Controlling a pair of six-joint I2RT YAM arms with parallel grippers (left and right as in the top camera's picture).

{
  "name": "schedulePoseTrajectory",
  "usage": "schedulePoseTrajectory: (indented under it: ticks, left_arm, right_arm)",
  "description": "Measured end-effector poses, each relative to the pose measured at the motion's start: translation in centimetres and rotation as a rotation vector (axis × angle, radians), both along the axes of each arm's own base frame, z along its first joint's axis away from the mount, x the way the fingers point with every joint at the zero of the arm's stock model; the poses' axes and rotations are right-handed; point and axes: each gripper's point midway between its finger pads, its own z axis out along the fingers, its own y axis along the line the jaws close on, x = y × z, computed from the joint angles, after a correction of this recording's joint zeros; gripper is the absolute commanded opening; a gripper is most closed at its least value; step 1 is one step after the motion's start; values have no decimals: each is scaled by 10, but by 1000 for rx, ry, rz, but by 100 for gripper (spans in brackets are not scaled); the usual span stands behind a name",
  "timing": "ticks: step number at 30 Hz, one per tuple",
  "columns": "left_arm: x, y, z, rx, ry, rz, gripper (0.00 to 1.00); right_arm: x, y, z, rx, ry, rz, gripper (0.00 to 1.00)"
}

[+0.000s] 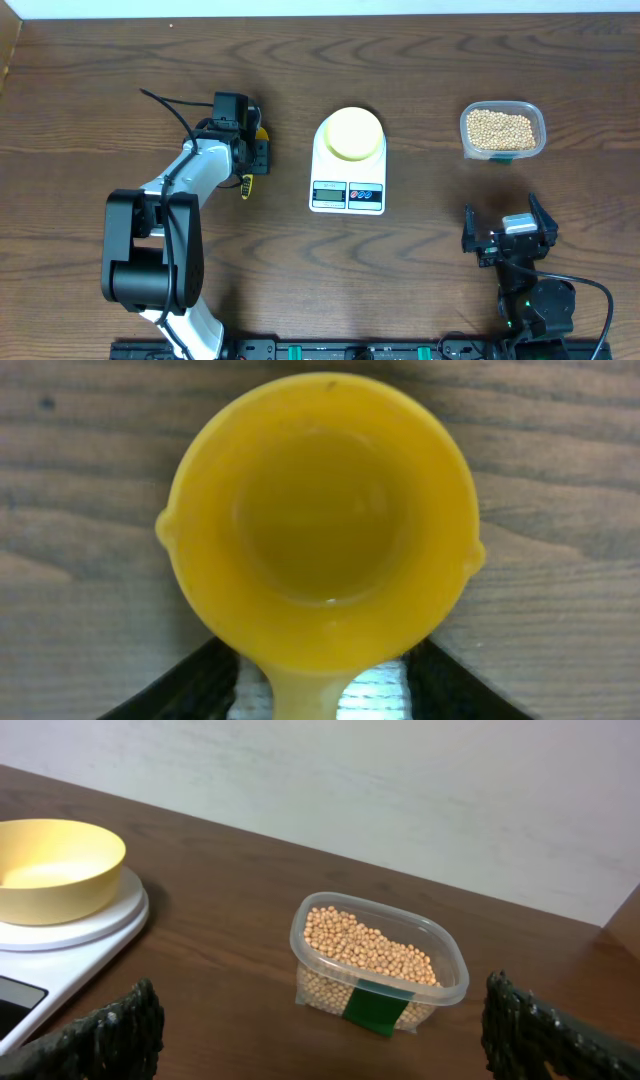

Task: Scoop item into bowl and weigh 50g on scale
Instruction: 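Move the left gripper over the yellow scoop and lower onto its handle, then close the left gripper on the yellow scoop handle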

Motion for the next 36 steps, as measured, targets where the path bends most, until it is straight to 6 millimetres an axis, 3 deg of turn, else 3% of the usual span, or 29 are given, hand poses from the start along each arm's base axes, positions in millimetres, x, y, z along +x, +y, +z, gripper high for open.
schedulePoseTrajectory:
  ticks: [4,6,7,10,11,18,23,31,36]
  left_arm:
    - [0,0,0,1,0,-1,98]
    - [0,0,0,1,1,-1,100]
    - [0,0,0,1,2,-1,98]
    - [-2,0,-1,1,6,-3,67]
    - [-2,0,-1,1,7,-4,62]
    - [-1,-1,-1,-3,4,-4,61]
    - [-4,0,-5,-2,10,-5,50]
    - [8,-2,-1,-8,-43,-3,35]
    - [10,-2,0,-9,-48,-1,34]
  right_arm:
    - [0,0,0,0,0,0,99]
    - [0,0,0,0,1,0,99]
    - [0,0,0,0,0,0,99]
    - [0,0,0,0,0,0,99]
    - [0,0,0,0,0,0,99]
    - [0,0,0,0,0,0,99]
    - [0,0,0,0,0,0,99]
    - [0,0,0,0,0,0,99]
    - [0,0,0,0,0,0,99]
